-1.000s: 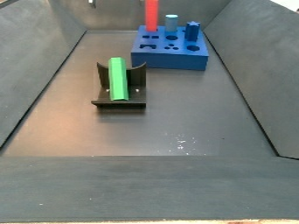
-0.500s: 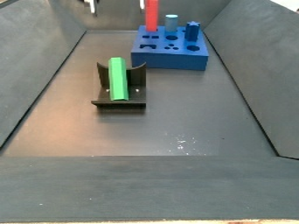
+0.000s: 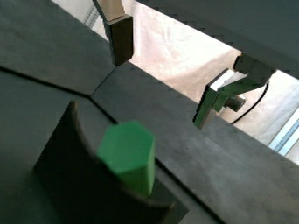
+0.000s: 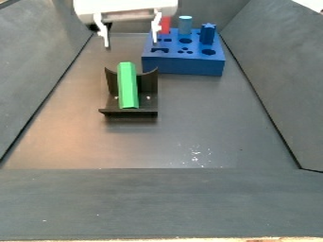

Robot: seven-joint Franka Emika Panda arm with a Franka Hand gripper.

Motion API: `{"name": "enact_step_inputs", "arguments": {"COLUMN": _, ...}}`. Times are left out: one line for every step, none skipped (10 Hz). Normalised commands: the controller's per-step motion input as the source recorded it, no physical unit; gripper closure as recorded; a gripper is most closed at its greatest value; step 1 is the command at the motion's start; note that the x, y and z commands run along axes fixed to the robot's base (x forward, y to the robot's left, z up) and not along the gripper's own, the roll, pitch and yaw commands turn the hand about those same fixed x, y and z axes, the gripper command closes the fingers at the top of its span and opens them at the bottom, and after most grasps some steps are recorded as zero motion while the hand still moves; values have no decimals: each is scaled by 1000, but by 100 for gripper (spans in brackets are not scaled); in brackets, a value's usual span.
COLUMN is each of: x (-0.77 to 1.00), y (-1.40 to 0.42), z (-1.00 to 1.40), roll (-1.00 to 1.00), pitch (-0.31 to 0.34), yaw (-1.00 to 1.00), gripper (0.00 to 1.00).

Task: Pick up the hexagon object. Move up. Place the hexagon object on the fixture. Regrasp the hexagon object. Move to above the board. Insert the hexagon object.
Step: Regrasp the hexagon object, then move to above the board.

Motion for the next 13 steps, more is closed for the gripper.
{"name": "enact_step_inputs", "arguments": {"x": 99, "y": 40, "z": -1000, "roll": 80, "pitch": -80, "yaw": 27, "gripper": 0}}
{"name": "enact_step_inputs", "arguments": {"x": 109, "y": 32, "z": -1000, "roll": 80, "pitch": -70, "yaw": 12, "gripper": 0}}
{"name": "enact_step_inputs", "arguments": {"x": 114, "y": 28, "z": -988, "roll": 82, "pitch": -61, "yaw": 5, "gripper": 0}}
{"name": "enact_step_inputs", "arguments": {"x": 103, "y": 19, "z": -795, "roll": 81, "pitch": -51, "yaw": -3, "gripper": 0}}
{"name": "enact_step_inputs", "arguments": {"x": 85, "y": 14, "z": -656, "roll": 76, "pitch": -49, "yaw": -7, "gripper": 0}}
{"name": "enact_step_inputs", "arguments": {"x": 70, "y": 10, "z": -465, "roll": 75, "pitch": -46, "yaw": -6, "gripper": 0}}
{"name": "enact_step_inputs", "arguments": {"x": 69, "y": 7, "z": -328, "roll": 74, "pitch": -46, "yaw": -5, "gripper": 0}}
{"name": "enact_step_inputs", "arguments": {"x": 34, "y": 2, "z": -184, "roll": 65, "pitch": -21, "yaw": 3, "gripper": 0}}
{"name": "enact_step_inputs", "arguments": {"x": 0, "y": 0, "z": 0, "roll": 0, "pitch": 0, "yaw": 0, "gripper": 100}}
{"name": "enact_step_inputs", "arguments": {"x": -90, "y": 178, "z": 1000, "roll": -433, "pitch": -36, "yaw": 181, "gripper": 100}}
{"name": "enact_step_inputs", "arguments": {"x": -93, "y": 177, "z": 1000, "roll": -433, "pitch": -36, "yaw": 170, "gripper": 100}}
{"name": "enact_step_inputs", "arguments": {"x": -95, "y": 171, "z": 1000, "roll": -379, "pitch": -78, "yaw": 126, "gripper": 100}}
{"name": "enact_step_inputs", "arguments": {"x": -97, "y": 158, "z": 1000, "roll": -265, "pitch": -147, "yaw": 77, "gripper": 100}}
